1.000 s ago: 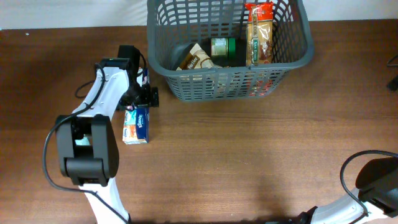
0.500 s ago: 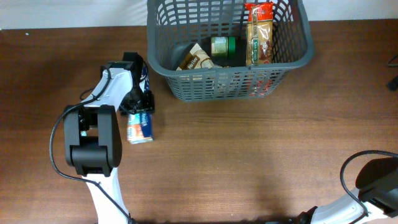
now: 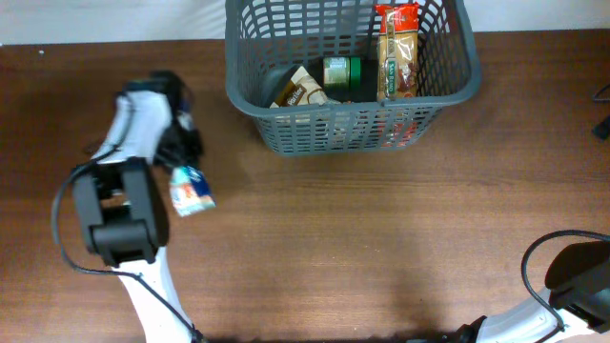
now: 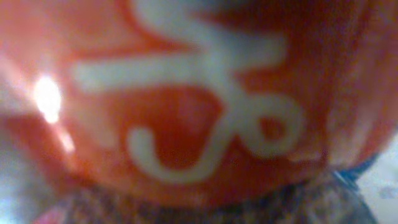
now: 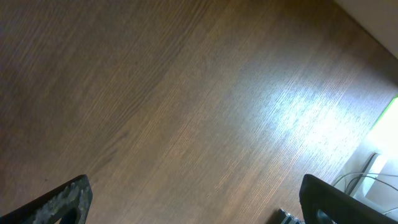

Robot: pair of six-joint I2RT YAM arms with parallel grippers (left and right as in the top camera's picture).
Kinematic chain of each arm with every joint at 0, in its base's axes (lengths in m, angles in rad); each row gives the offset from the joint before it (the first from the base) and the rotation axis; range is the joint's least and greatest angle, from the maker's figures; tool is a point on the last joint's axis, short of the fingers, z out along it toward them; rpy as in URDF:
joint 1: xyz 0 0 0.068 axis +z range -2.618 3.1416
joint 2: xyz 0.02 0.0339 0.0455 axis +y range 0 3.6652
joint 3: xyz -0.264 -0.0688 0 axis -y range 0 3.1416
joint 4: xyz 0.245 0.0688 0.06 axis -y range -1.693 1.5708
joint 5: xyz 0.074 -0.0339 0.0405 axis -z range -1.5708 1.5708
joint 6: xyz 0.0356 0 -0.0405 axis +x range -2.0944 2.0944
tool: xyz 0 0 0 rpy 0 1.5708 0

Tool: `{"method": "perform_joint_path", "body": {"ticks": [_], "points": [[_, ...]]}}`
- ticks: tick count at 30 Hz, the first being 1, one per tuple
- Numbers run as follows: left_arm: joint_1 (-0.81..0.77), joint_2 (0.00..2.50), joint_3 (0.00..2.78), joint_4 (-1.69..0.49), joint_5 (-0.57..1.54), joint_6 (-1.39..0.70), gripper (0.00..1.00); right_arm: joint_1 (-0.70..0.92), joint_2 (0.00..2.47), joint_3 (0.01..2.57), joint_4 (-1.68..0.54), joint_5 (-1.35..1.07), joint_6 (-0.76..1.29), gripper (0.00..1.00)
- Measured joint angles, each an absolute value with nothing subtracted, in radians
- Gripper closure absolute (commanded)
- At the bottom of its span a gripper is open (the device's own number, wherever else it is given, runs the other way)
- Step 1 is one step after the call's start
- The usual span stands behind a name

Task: Pack container
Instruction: 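Close the left gripper on the Kleenex multipack and lift it, then carry the Kleenex multipack over the basket with the left gripper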

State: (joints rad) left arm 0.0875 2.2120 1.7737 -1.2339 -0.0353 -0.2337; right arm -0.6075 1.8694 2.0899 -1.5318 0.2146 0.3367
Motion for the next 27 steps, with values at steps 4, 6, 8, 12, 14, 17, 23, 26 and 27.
{"method": "perform_joint_path", "body": {"ticks": [4, 6, 8, 12, 14, 17, 23, 26, 27], "points": [[0.237, 2.219, 2.053, -1.397, -0.061, -0.294, 0.98, -0.607, 1.869, 2.09, -1.531, 0.215, 0.336, 0.01], [0.307, 2.219, 2.238, -1.476, -0.072, -0.313, 0.98, -0.607, 1.869, 2.09, -1.532, 0.214, 0.337, 0.01], [0.347, 2.218, 2.409, -1.549, -0.084, -0.321, 0.98, -0.607, 1.869, 2.09, -1.532, 0.215, 0.336, 0.01], [0.333, 2.212, 2.787, -1.634, -0.067, -0.334, 0.98, -0.607, 1.869, 2.09, -1.531, 0.214, 0.337, 0.01], [0.279, 2.185, 2.918, -1.64, -0.048, -0.337, 0.98, -0.607, 1.869, 2.09, -1.532, 0.215, 0.337, 0.01], [0.148, 2.15, 3.072, -1.59, -0.046, -0.341, 0.98, -0.607, 1.869, 2.089, -1.531, 0.215, 0.337, 0.01], [-0.182, 2.047, 3.122, -1.438, -0.075, -0.341, 0.98, -0.607, 1.869, 2.089, -1.532, 0.215, 0.337, 0.01], [-0.287, 2.04, 3.09, -1.39, -0.119, -0.341, 0.98, -0.607, 1.869, 2.089, -1.532, 0.215, 0.337, 0.01], [-0.311, 2.04, 3.069, -1.38, -0.134, -0.341, 0.98, -0.607, 1.869, 2.09, -1.532, 0.215, 0.337, 0.01]]}}
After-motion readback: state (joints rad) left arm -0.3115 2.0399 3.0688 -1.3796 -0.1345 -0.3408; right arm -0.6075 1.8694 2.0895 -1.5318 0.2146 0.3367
